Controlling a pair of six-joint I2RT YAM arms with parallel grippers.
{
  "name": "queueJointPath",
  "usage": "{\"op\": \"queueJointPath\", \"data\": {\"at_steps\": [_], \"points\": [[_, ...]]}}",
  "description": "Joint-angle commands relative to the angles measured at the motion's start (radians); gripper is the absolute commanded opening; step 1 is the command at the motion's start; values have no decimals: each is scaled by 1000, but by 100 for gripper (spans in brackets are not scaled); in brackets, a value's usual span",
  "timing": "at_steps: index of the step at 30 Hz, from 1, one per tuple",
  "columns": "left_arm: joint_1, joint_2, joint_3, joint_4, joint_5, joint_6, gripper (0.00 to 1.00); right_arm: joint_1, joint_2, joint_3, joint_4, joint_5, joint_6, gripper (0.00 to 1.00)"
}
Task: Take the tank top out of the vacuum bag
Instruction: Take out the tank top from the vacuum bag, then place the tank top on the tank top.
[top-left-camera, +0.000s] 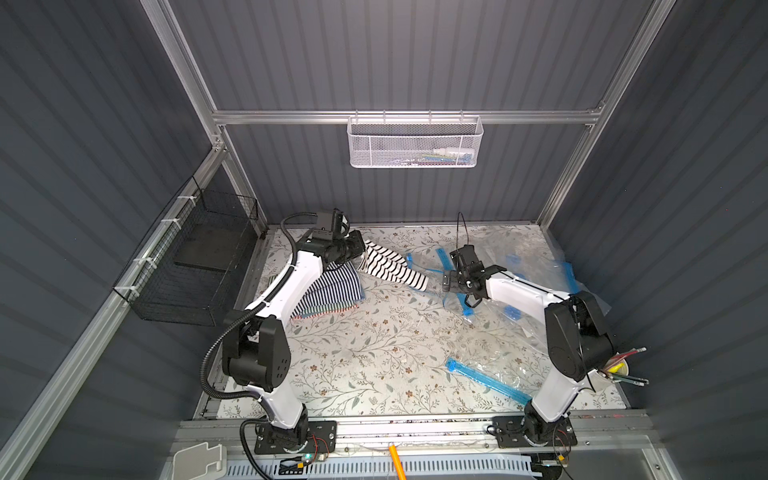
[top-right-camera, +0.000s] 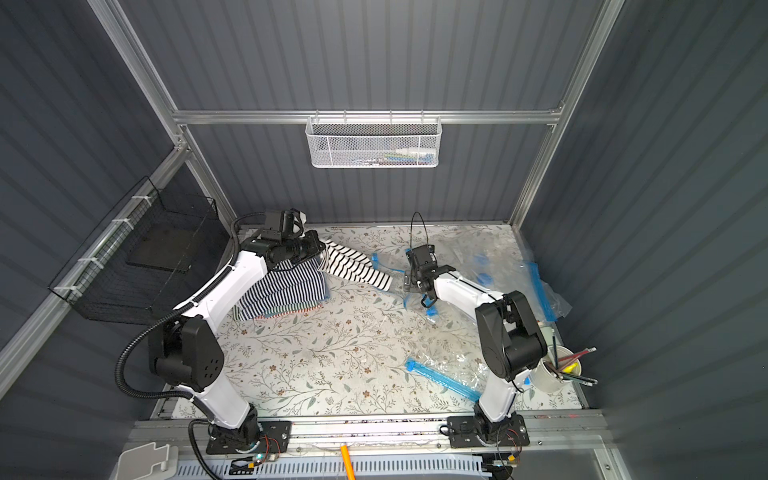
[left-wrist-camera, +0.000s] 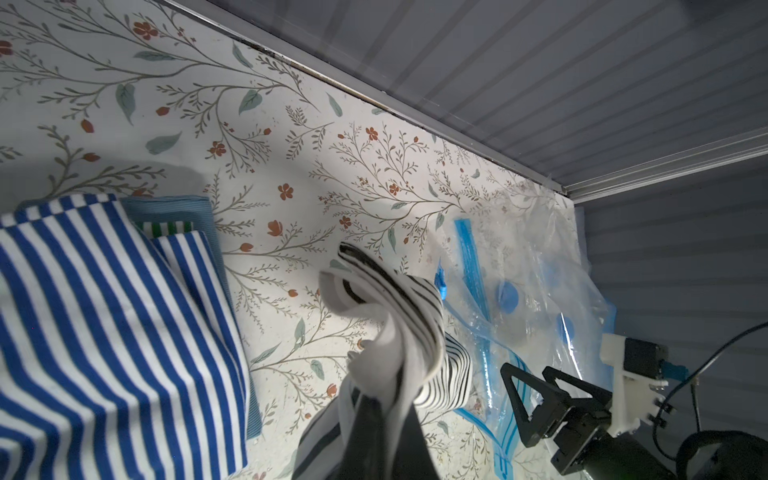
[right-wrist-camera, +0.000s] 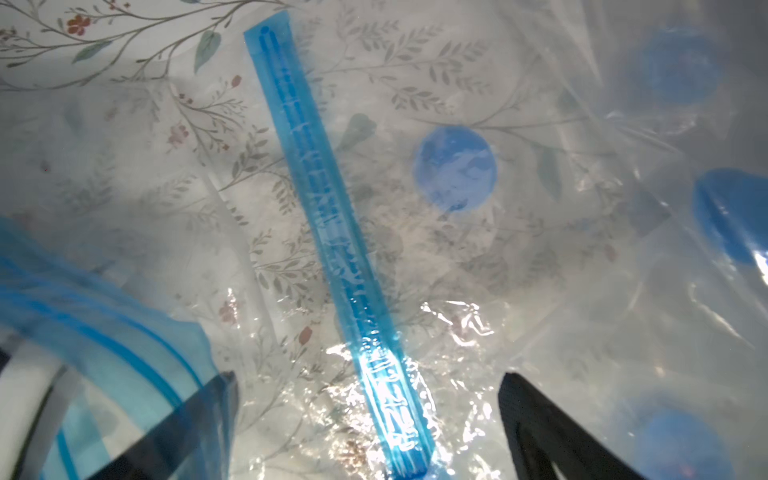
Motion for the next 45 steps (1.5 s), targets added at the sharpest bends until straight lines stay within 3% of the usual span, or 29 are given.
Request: {"op": "queueJointPath", "data": {"at_steps": [1, 13, 23, 28, 34, 45], "points": [[31, -8, 54, -100, -34, 27, 0, 6, -8, 7, 2, -42, -9, 99], [108, 9, 151, -197, 10, 7, 0, 24, 67, 68, -48, -10, -12, 99], [113, 84, 263, -244, -4, -9, 0, 29, 71, 66, -30, -18, -27, 99], [113, 97, 295, -224, 66, -63, 0, 29, 73, 66, -25, -18, -38, 99], [128, 95, 286, -210, 92, -93, 0, 29, 73, 73, -23, -28, -38, 99], [280, 19, 202, -230, 174, -72, 0, 29, 88, 77, -23, -47, -46, 99]]}}
